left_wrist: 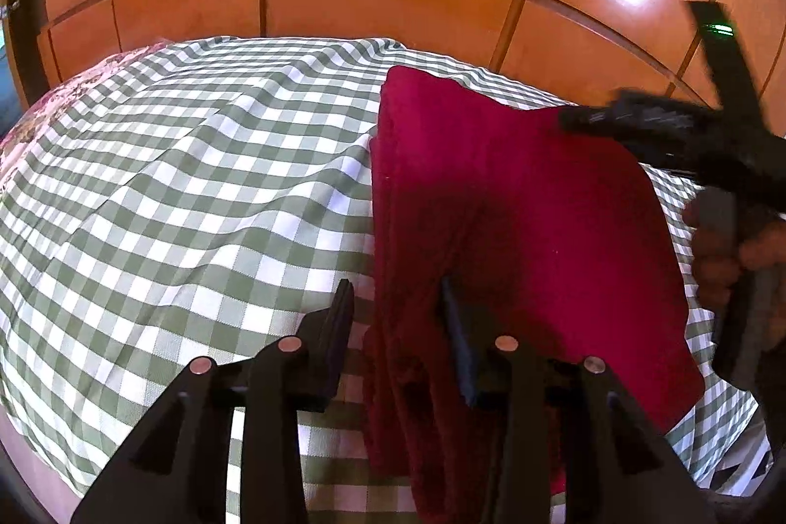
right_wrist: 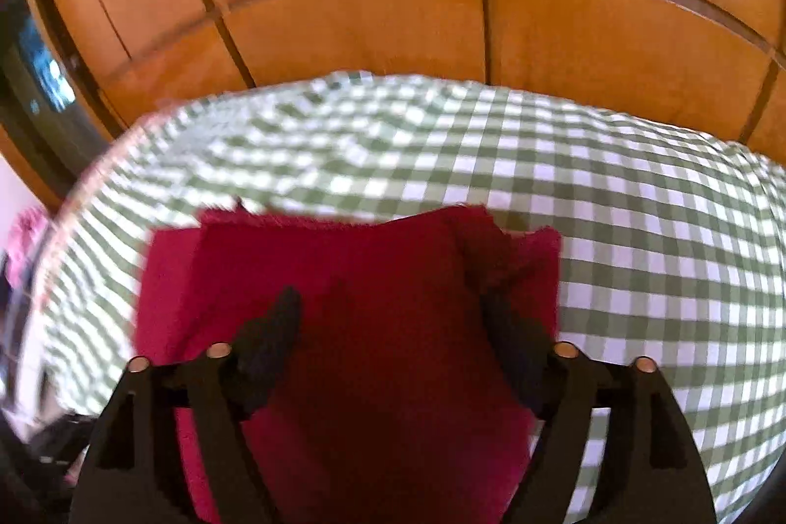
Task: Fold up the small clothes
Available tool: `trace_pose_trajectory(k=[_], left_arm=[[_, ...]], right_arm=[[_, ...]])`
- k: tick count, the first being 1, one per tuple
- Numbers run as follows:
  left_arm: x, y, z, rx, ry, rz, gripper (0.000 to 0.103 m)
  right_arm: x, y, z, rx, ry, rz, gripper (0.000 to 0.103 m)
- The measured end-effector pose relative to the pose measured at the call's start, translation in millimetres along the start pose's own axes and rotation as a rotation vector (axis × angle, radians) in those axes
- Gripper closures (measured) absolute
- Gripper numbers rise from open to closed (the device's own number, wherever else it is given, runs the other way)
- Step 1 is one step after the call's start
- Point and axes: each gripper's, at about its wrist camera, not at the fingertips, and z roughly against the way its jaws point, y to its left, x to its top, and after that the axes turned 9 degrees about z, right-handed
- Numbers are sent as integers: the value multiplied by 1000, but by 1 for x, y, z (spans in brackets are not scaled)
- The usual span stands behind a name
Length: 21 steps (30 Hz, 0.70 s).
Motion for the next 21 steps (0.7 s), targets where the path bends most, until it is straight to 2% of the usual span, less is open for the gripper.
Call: trace_pose_trajectory(k=[4,6,8,12,16,18,21], left_arm=[[-2,0,1,8,-8,4,62],[-3,0,2,26,-19,3,49],[-5,2,2,40,-31,2,42],[-3,12,0,-12,-15,35,38],[-2,26,-6,-95,11,80,36],[-2,33,-9,-143,30,108,37],[-2,42,-15,-210,58,146,41]], right_arm=[[-19,-15,33,53,-39,-73,24],[-36,-27,46,72,-46,-116,24],[-52,-38,53,113,-46,-166,24],[-89,-63,55,222,-30,-295,24],[-112,-66,43,349,-18,-382,24],[-114,-64,37,400,-17,-401,27],[-114,-58,29,456,-10,-405,37]])
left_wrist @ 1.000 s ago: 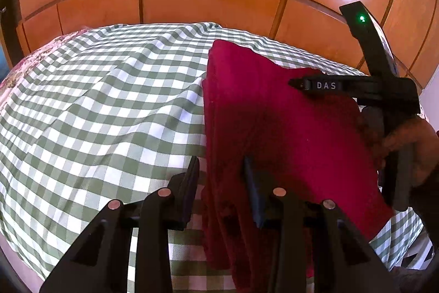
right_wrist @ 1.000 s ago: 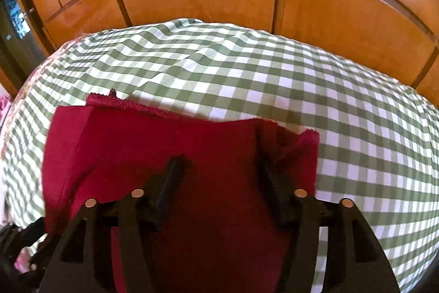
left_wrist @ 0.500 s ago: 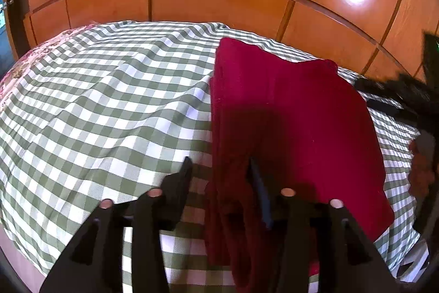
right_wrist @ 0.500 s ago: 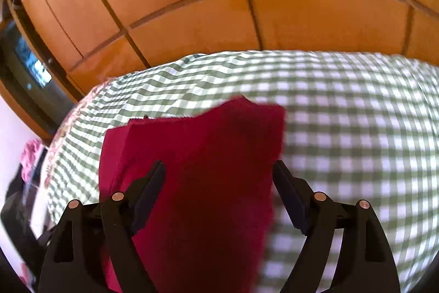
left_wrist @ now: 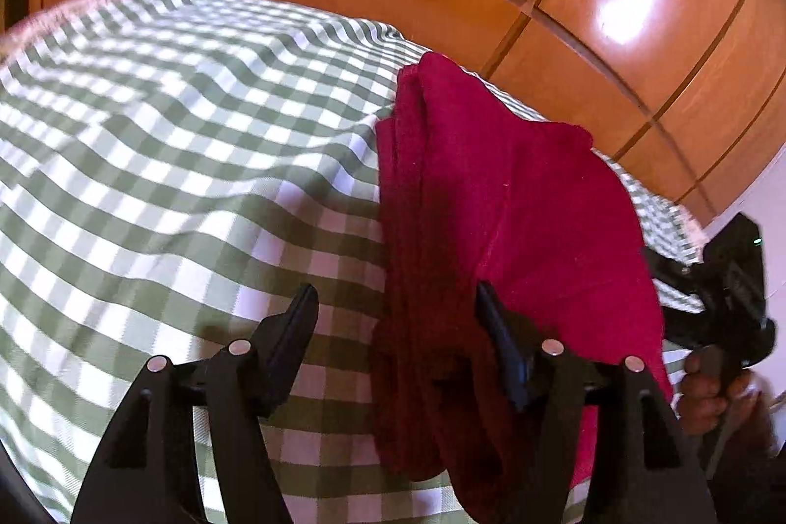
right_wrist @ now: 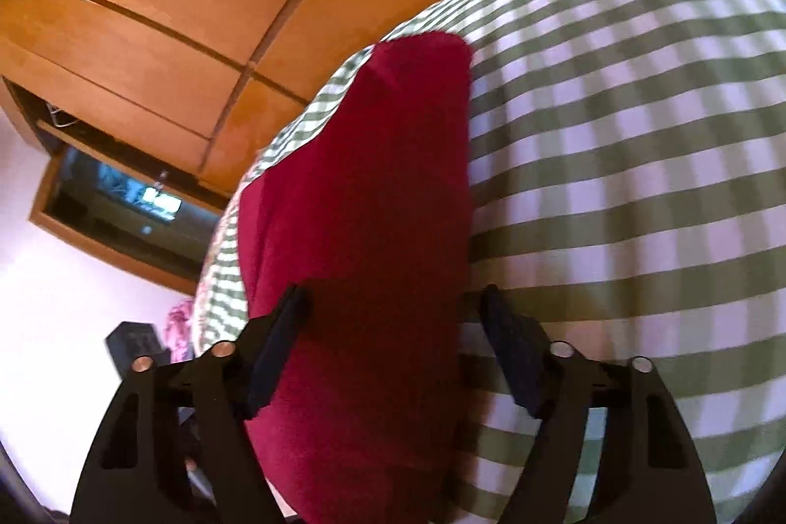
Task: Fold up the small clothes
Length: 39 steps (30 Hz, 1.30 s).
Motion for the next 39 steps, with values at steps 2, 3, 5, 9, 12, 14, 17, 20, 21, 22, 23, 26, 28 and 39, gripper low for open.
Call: trace_pose_trajectory(k=[2,3,5,9,12,14,17,20,21,22,23,26,28,39], left_arm=[[0,6,-3,-43,16,24,45],[0,8,-5,-69,26,36,48],[0,9,-8,-101,38,46,55],[0,0,-5,-151,44,29,78],[2,-12,2,-171,53,1,81],[5,-26,8,-214,52,-20,82],[11,-70,9,-287,54,-92,89],[16,-127,-8,-340,81,-196,89],[16,-144,-14,-348,90,-227,89],[14,-169,-25,-358,106,-275,89],[12,-190,-34,-363,118,-311,89],[8,-253,-68,-391,176,-386,89],[1,-290,-90,-385,206,-435,89],[-60,-359,-166,-117,200,-673,84]], right_arm=[[1,2,-6,28,7,-1,38],[3,4,-10,28,13,2,38],[4,5,-20,28,28,-3,41],[7,17,-20,4,26,30,58],[13,38,-5,-6,-9,92,64],[14,56,12,-22,-43,161,65],[13,66,52,-37,-117,209,66],[14,60,96,-88,-187,225,66],[14,56,108,-111,-208,223,66],[14,47,125,-144,-234,215,66],[14,39,138,-173,-256,201,66],[12,7,179,-255,-319,142,66],[10,-18,202,-314,-352,95,66],[-45,-130,214,-481,-378,-199,52]])
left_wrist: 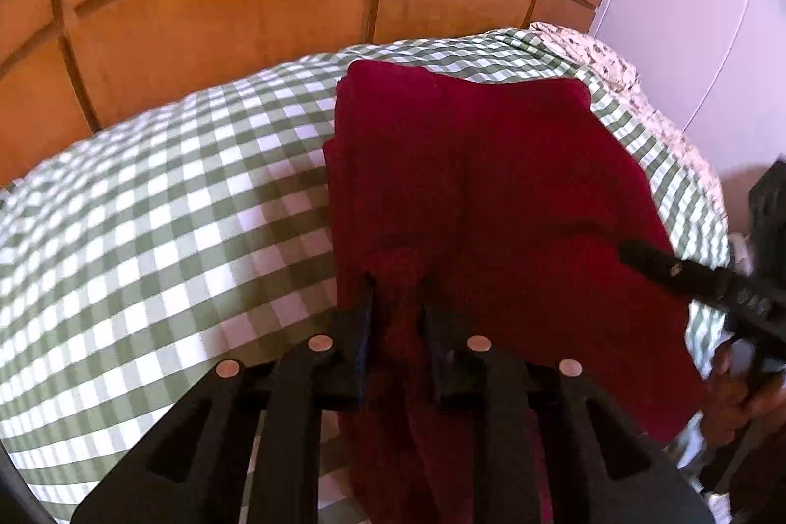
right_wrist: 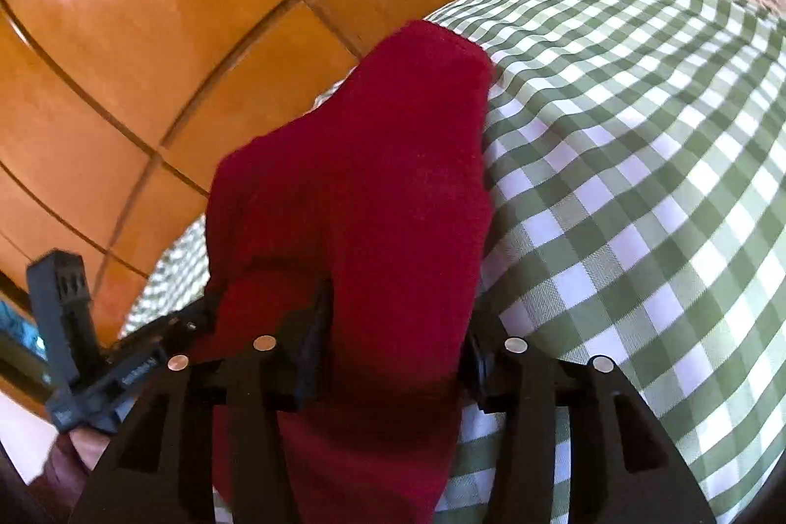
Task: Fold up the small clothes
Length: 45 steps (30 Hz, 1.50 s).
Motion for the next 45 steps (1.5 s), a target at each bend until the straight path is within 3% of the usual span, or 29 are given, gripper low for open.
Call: trace_pose_trajectory(k=[1,7,9,12,14,16,18,20,29,39,41,45], left_arm=[[-1,-2,2,6,-7,1,84],[-13,3,11,20,-39,54,84],[-15,5,11,31,-46,68,83],[-20,2,10,60,-61,62,81],[-21,2,9,66,-66,70,79],[-20,8,10,70,-55,123,67],[-19,17,16,27,-39,188,60],[-20,19,22,42,-55,182,54],[-33,14,50,87,-118,153,54],[-49,11,78,122,-178,137,52],[-52,11,89,129,-204,142,48],[-58,11,109,142,-259,157,35]], right_arm=[[4,-1,3,-20,-1,8,47],[31,34,56,-195,-110,200,47],[38,46,58,-214,-128,249,54],[35,53,29,-230,-63,290,58],[24,49,-9,-307,27,314,58],[13,53,-20,-368,-7,339,58],[16,56,-12,-375,-13,309,58],[17,57,-2,-363,-27,284,58],[-7,85,41,-363,-90,251,51],[-52,97,45,-390,-6,285,50],[-53,99,49,-394,-10,274,35],[-52,109,61,-422,-56,264,30]])
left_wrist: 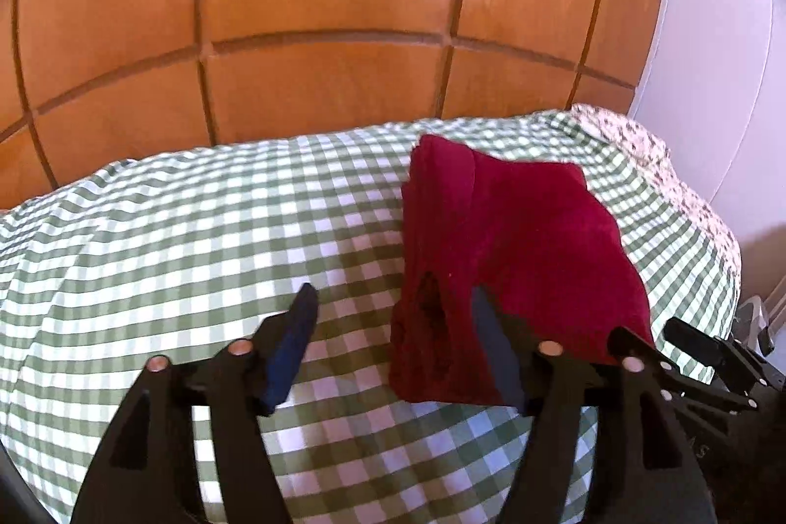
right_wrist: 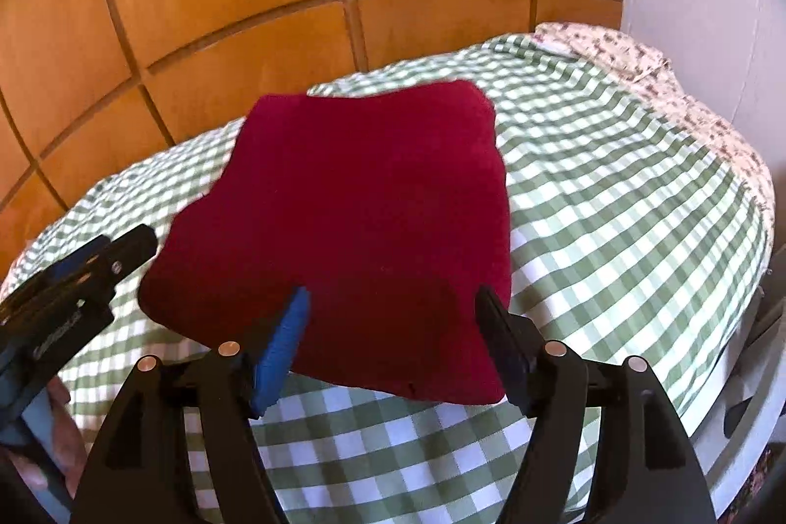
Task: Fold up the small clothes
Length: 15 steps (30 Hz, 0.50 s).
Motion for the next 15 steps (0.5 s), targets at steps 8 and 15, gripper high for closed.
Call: trace_pose_trajectory(k=[8,15], left_arm=[[-8,18,29,50,-52,38,16],[-14,32,45,82,-86,69,3]], right_arm=[[3,16,29,-120,-58,-45,14],[5,41,51,-191,-129,23,7]])
